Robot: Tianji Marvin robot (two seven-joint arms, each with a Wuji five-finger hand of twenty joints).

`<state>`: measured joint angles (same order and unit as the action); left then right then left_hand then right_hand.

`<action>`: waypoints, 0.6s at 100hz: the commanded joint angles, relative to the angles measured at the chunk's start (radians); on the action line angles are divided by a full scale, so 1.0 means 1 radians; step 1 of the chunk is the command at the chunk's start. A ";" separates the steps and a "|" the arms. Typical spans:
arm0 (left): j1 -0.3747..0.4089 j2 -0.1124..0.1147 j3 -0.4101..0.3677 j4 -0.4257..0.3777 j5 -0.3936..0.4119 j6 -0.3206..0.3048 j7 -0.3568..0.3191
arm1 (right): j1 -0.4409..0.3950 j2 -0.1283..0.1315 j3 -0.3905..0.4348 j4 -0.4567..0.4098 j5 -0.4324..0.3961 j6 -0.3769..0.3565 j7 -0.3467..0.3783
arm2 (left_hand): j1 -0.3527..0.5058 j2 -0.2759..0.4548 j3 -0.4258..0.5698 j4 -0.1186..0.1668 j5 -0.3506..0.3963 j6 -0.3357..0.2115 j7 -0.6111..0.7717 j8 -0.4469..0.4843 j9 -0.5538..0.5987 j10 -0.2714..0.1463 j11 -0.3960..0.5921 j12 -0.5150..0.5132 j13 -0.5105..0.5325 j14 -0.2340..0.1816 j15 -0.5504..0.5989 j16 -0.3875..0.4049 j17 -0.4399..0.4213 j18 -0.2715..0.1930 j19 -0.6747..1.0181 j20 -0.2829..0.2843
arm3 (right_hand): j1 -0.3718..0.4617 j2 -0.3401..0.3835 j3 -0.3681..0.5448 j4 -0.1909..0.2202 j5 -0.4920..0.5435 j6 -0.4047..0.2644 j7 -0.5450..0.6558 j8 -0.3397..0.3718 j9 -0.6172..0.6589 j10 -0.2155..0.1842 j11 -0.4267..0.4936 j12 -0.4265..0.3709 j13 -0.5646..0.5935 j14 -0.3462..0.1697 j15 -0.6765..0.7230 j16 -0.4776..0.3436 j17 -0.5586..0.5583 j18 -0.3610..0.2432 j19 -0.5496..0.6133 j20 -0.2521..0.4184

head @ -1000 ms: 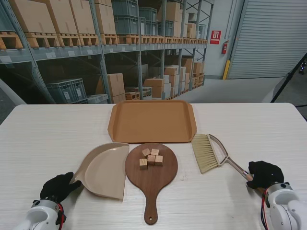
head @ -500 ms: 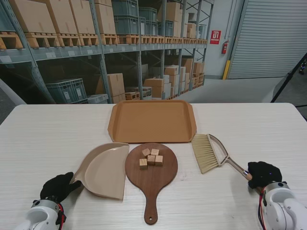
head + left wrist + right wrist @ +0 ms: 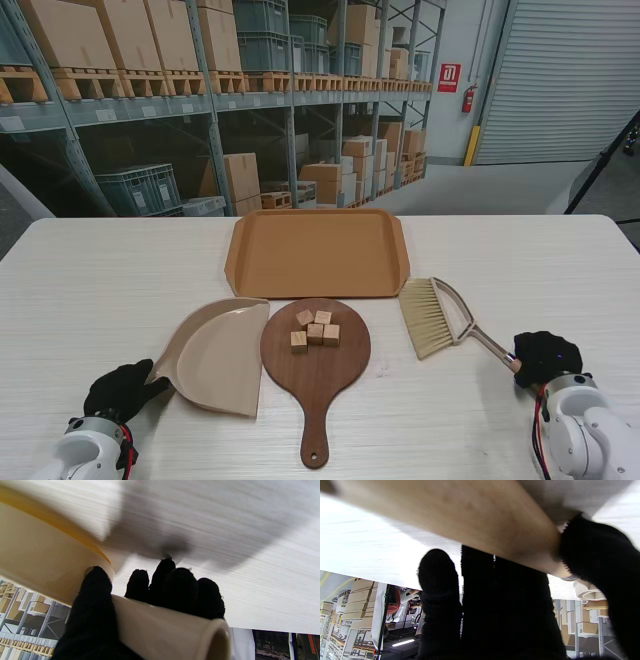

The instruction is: Sweep wood blocks off a wooden cutting board into a dustpan and pour them into a container

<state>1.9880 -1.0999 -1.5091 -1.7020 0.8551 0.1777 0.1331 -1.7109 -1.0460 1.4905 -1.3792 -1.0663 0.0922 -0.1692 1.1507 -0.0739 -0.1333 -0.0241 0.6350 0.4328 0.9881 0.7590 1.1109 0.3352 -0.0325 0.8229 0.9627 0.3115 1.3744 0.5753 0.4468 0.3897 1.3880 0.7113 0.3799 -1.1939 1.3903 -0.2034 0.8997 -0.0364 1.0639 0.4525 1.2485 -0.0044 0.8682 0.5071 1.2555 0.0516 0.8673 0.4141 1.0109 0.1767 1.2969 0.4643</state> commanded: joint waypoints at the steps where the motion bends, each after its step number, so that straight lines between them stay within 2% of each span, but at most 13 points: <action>1: 0.013 -0.005 0.004 0.009 -0.001 0.006 -0.022 | -0.024 -0.007 -0.009 0.029 0.000 0.014 0.036 | 0.094 0.147 0.114 0.005 0.115 -0.017 0.038 -0.011 0.081 -0.342 1.464 -0.024 0.076 -0.269 -0.010 -0.006 0.001 -0.029 0.065 0.026 | 0.250 0.032 0.180 0.152 0.139 -0.200 0.114 0.037 0.083 -0.040 0.019 0.023 0.054 0.008 0.045 0.008 0.041 0.008 0.067 0.027; 8: 0.013 -0.005 0.004 0.010 -0.002 0.006 -0.022 | -0.026 -0.009 -0.008 0.025 0.010 0.025 0.047 | 0.094 0.148 0.114 0.005 0.115 -0.020 0.037 -0.012 0.081 -0.342 1.464 -0.024 0.076 -0.269 -0.010 -0.006 0.002 -0.028 0.065 0.026 | 0.274 0.039 0.180 0.207 0.158 -0.220 0.127 0.099 0.092 -0.054 0.040 0.059 0.054 0.005 0.083 0.009 0.046 0.009 0.084 0.032; 13: 0.013 -0.005 0.004 0.010 -0.001 0.006 -0.022 | -0.027 -0.010 -0.006 0.022 0.019 0.031 0.054 | 0.093 0.148 0.114 0.005 0.116 -0.020 0.036 -0.013 0.081 -0.342 1.464 -0.024 0.076 -0.269 -0.010 -0.005 0.002 -0.028 0.065 0.026 | 0.285 0.033 0.180 0.267 0.167 -0.222 0.131 0.152 0.093 -0.060 0.061 0.081 0.053 0.002 0.113 0.005 0.048 0.012 0.095 0.036; 23: 0.012 -0.004 0.004 0.011 -0.001 0.004 -0.022 | -0.030 -0.012 -0.002 0.014 0.032 0.045 0.070 | 0.093 0.147 0.114 0.005 0.117 -0.021 0.035 -0.014 0.081 -0.342 1.463 -0.024 0.076 -0.269 -0.010 -0.005 0.002 -0.029 0.066 0.026 | 0.310 0.008 0.180 0.333 0.181 -0.220 0.145 0.233 0.094 -0.067 0.105 0.115 0.051 0.007 0.165 0.002 0.051 0.022 0.110 0.042; 27: 0.012 -0.004 0.004 0.012 -0.001 0.004 -0.022 | -0.032 -0.012 -0.001 0.011 0.036 0.049 0.075 | 0.093 0.148 0.114 0.005 0.117 -0.022 0.035 -0.014 0.081 -0.342 1.463 -0.024 0.076 -0.269 -0.010 -0.005 0.002 -0.028 0.066 0.026 | 0.320 0.007 0.180 0.347 0.189 -0.218 0.151 0.254 0.094 -0.066 0.119 0.125 0.052 0.010 0.177 0.001 0.052 0.026 0.112 0.042; 31: 0.012 -0.004 0.004 0.012 -0.001 0.003 -0.022 | -0.033 -0.012 0.001 0.009 0.038 0.052 0.080 | 0.093 0.148 0.114 0.005 0.117 -0.022 0.035 -0.014 0.081 -0.342 1.463 -0.024 0.076 -0.269 -0.010 -0.005 0.003 -0.029 0.066 0.026 | 0.332 0.003 0.180 0.363 0.195 -0.218 0.156 0.276 0.093 -0.068 0.132 0.134 0.051 0.010 0.191 0.001 0.051 0.032 0.112 0.031; 33: 0.012 -0.004 0.004 0.012 -0.001 0.003 -0.022 | -0.033 -0.012 0.002 0.008 0.038 0.053 0.081 | 0.093 0.147 0.115 0.005 0.117 -0.021 0.035 -0.015 0.081 -0.342 1.463 -0.024 0.076 -0.269 -0.010 -0.005 0.003 -0.030 0.066 0.026 | 0.338 -0.001 0.180 0.380 0.202 -0.216 0.140 0.312 0.090 -0.068 0.142 0.135 0.049 0.009 0.208 -0.012 0.048 0.038 0.128 -0.021; 39: 0.012 -0.004 0.003 0.013 0.000 0.003 -0.021 | -0.035 -0.012 0.005 0.004 0.040 0.058 0.087 | 0.093 0.147 0.114 0.005 0.118 -0.021 0.035 -0.015 0.081 -0.342 1.463 -0.024 0.076 -0.269 -0.010 -0.005 0.003 -0.030 0.066 0.026 | 0.359 -0.002 0.180 0.389 0.212 -0.214 0.143 0.335 0.091 -0.069 0.156 0.144 0.048 0.011 0.220 -0.014 0.044 0.047 0.135 -0.053; 44: 0.012 -0.004 0.003 0.013 0.000 0.002 -0.021 | -0.037 -0.012 0.008 0.000 0.040 0.061 0.090 | 0.093 0.147 0.114 0.005 0.118 -0.022 0.035 -0.015 0.081 -0.343 1.463 -0.024 0.076 -0.269 -0.010 -0.005 0.003 -0.030 0.067 0.026 | 0.382 -0.002 0.180 0.391 0.226 -0.214 0.131 0.372 0.093 -0.072 0.165 0.147 0.047 0.015 0.238 -0.019 0.040 0.061 0.181 -0.148; 51: 0.012 -0.004 0.003 0.014 0.000 0.001 -0.021 | -0.041 -0.013 0.013 -0.007 0.039 0.064 0.095 | 0.092 0.147 0.114 0.005 0.118 -0.023 0.035 -0.015 0.081 -0.343 1.463 -0.024 0.079 -0.271 -0.013 -0.006 0.003 -0.029 0.067 0.026 | 0.402 0.005 0.180 0.394 0.239 -0.216 0.135 0.385 0.095 -0.073 0.172 0.153 0.047 0.015 0.244 -0.018 0.037 0.069 0.191 -0.169; 60: 0.012 -0.004 0.002 0.014 0.001 0.000 -0.020 | -0.047 -0.013 0.023 -0.019 0.039 0.068 0.100 | 0.092 0.147 0.114 0.005 0.119 -0.023 0.036 -0.016 0.081 -0.343 1.463 -0.024 0.080 -0.272 -0.015 -0.008 0.004 -0.030 0.067 0.026 | 0.425 0.053 0.180 0.404 0.262 -0.218 0.136 0.419 0.101 -0.075 0.178 0.164 0.048 0.014 0.256 -0.015 0.033 0.084 0.208 -0.201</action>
<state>1.9879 -1.0999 -1.5095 -1.7004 0.8558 0.1758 0.1345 -1.7282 -1.0559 1.5144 -1.4180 -1.0225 0.1510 -0.0949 1.1507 -0.0739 -0.1333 -0.0241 0.6351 0.4328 0.9879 0.7590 1.1109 0.3352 -0.0296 0.8228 0.9627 0.3115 1.3657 0.5752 0.4468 0.3897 1.3880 0.7113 0.3788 -1.2231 1.3008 0.0901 0.9520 -0.0370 1.0209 0.7485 1.2541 0.0052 0.9034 0.6114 1.2555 0.0580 1.0700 0.4140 1.0193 0.1930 1.4325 0.2889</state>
